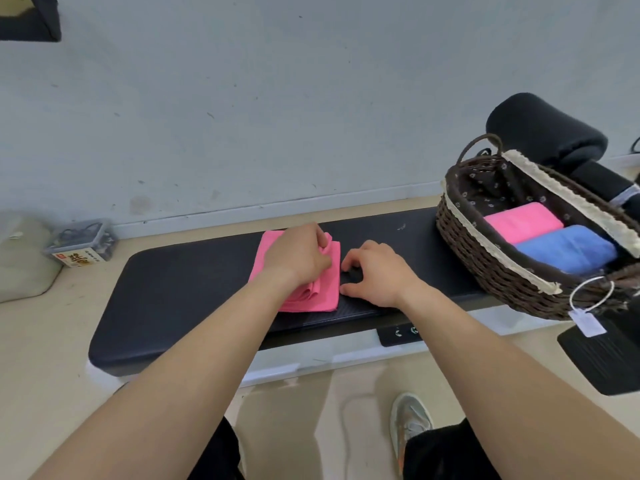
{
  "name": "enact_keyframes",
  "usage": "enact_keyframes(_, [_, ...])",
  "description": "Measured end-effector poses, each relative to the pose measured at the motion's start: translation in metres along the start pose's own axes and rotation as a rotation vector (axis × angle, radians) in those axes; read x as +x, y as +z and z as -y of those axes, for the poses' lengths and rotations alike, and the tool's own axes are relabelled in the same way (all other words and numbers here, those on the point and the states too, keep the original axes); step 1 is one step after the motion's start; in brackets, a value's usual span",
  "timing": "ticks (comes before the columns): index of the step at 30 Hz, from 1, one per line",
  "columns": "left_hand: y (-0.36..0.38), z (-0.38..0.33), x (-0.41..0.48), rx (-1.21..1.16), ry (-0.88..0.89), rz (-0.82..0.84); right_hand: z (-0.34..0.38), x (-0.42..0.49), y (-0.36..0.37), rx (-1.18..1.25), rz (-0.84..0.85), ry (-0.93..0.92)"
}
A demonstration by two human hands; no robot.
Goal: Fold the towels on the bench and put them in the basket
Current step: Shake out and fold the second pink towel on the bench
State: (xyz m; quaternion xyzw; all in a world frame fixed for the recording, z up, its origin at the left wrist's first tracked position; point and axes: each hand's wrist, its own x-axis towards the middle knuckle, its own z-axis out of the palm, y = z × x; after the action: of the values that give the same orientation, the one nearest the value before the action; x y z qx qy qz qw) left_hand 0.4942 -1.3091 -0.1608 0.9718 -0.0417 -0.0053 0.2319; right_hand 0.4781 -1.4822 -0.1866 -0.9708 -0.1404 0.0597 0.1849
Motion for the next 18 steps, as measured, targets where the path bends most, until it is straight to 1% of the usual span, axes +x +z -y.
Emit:
enact_keyframes(2, [0.009, -0.003, 0.000, 0.041, 0.016, 0.024, -0.002, 0.000, 0.001, 0.009, -0.005, -0.002])
enact_keyframes(6, [0.019, -0.006, -0.001, 0.136, 0.053, 0.019, -0.003, -0.001, -0.001, 0.029, 0.020, 0.005])
enact_keyframes(7, [0.019, -0.005, -0.002, 0.113, 0.066, 0.033, -0.002, -0.001, -0.002, 0.035, 0.024, 0.009])
enact_keyframes(8, [0.017, -0.004, -0.003, 0.039, 0.078, 0.053, -0.001, 0.000, -0.004, 0.045, 0.009, 0.013])
enact_keyframes(10, [0.006, 0.001, -0.008, -0.162, 0.093, 0.059, 0.004, 0.002, -0.008, 0.089, -0.103, 0.018])
enact_keyframes(12, [-0.007, 0.014, -0.011, -0.218, 0.109, -0.074, 0.015, 0.005, -0.010, 0.131, -0.278, -0.021])
enact_keyframes(13, [-0.013, 0.022, -0.013, -0.180, 0.116, -0.160, 0.024, 0.007, -0.010, 0.138, -0.340, -0.065])
enact_keyframes(14, [-0.015, 0.031, -0.015, -0.123, 0.116, -0.220, 0.033, 0.009, -0.008, 0.130, -0.365, -0.120])
enact_keyframes(16, [-0.014, 0.047, -0.018, -0.025, 0.109, -0.239, 0.050, 0.014, 0.000, 0.054, -0.315, -0.220])
enact_keyframes(18, [-0.006, 0.063, -0.018, -0.018, 0.105, -0.194, 0.060, 0.017, 0.013, -0.078, -0.195, -0.247])
